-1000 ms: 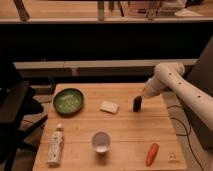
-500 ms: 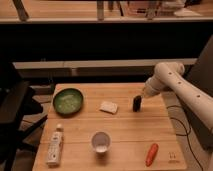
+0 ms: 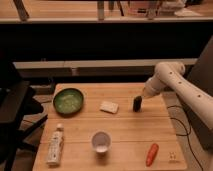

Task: Knock the eraser over

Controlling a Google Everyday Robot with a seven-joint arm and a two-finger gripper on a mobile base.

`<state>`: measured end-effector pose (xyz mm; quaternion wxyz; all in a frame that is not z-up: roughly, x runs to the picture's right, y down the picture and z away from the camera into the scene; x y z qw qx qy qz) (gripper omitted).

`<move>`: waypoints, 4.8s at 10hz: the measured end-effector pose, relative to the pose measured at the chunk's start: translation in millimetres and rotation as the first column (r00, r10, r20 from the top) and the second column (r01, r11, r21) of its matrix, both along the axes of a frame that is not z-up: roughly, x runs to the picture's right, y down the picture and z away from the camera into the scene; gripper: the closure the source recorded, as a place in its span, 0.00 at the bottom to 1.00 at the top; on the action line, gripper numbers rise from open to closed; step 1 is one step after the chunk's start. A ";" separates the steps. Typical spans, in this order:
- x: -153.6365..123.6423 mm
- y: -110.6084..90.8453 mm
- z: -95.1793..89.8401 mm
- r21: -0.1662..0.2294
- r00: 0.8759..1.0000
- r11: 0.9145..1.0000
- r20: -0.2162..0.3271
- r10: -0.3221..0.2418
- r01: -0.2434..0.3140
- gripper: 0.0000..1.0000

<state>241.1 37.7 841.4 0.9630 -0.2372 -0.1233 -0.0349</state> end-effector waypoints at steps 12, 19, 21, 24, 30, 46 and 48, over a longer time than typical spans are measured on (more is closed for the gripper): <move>1.1 -4.1 2.5 0.002 1.000 1.000 0.026 -0.011 0.011 0.99; 0.9 -7.1 6.7 0.006 0.999 1.000 0.048 -0.018 0.018 0.99; 1.2 -7.2 6.7 0.006 0.999 1.000 0.047 -0.019 0.019 0.99; 1.5 -7.3 6.5 0.006 0.999 1.000 0.047 -0.018 0.018 0.99; -0.7 -9.8 9.0 0.009 0.997 1.000 0.068 -0.026 0.025 0.99; -3.6 -12.3 13.1 0.014 0.996 0.999 0.088 -0.032 0.031 0.99; -3.4 -12.5 13.1 0.015 0.996 0.999 0.088 -0.032 0.031 0.99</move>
